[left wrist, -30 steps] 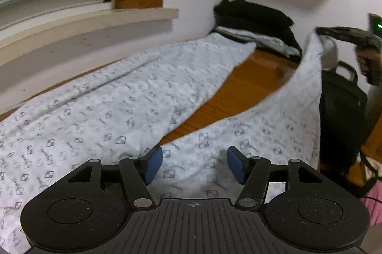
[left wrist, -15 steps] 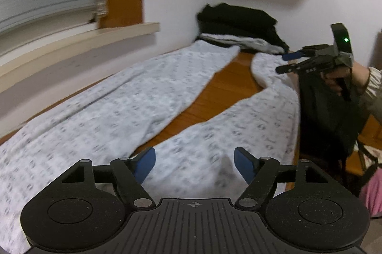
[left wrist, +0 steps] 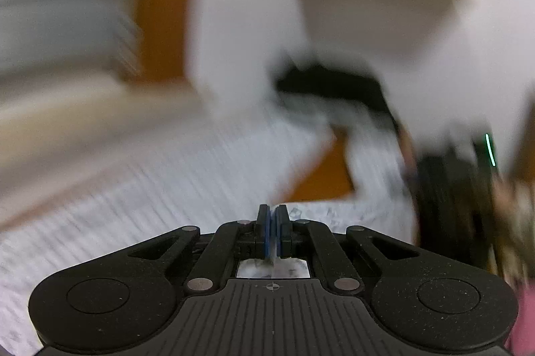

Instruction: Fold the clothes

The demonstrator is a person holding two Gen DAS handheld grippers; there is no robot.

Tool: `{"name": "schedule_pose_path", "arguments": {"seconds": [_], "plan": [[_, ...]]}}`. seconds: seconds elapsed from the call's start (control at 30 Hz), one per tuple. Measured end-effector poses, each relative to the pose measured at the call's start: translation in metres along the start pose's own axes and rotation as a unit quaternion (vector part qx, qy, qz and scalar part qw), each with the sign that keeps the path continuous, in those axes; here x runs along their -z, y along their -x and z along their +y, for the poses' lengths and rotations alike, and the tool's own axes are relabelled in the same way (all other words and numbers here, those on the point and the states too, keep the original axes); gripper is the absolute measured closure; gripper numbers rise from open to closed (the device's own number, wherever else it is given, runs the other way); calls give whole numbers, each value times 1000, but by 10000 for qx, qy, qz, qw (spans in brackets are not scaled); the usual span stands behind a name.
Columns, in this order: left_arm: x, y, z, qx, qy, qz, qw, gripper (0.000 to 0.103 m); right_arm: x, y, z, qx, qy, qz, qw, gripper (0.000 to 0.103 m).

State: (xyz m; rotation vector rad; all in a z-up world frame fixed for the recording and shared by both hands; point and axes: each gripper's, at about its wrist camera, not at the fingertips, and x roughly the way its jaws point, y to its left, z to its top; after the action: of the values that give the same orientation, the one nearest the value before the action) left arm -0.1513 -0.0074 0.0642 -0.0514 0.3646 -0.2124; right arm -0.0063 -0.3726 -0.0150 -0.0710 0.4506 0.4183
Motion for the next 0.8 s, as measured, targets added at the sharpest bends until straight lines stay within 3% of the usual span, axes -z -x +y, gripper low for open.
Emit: {"name": "schedule_pose_path", "arguments": {"seconds": [0.03,0.13,0.23,0.3,0.33,0.4,0.53,0.6,0.67,0.8], "plan": [[-7,-1,1,-52,-63,-41,10000,100,0,1,0,74,-24,-55,10000,25],[-7,-26,3,-410,-393,414,9975,97,-3,8,2,319,-12,-278,9991,24],[5,-40,14,-634,-212,818,9944,86,-4,12,3,267,-29,-277,9993,24],[12,-32,17,-678,-233,845,9938,74,-2,13,5,271,5,-279,9992,24],[15,-24,18,-748,-269,870,9930,70,-1,14,6,266,21,-288,9992,24],[19,-2,21,-863,-370,851,9919,53,0,16,9,241,52,-320,9992,24],[31,55,30,-1062,-357,842,9901,46,-1,21,27,-123,138,-355,9992,26],[40,83,33,-1180,-265,864,9889,34,-3,22,46,-369,283,-341,9983,33],[54,113,38,-1387,-201,916,9859,32,-6,25,72,-737,462,-307,9957,47],[81,169,41,-1817,-41,966,9786,32,-10,27,136,-1492,1005,-131,9836,55]]}}
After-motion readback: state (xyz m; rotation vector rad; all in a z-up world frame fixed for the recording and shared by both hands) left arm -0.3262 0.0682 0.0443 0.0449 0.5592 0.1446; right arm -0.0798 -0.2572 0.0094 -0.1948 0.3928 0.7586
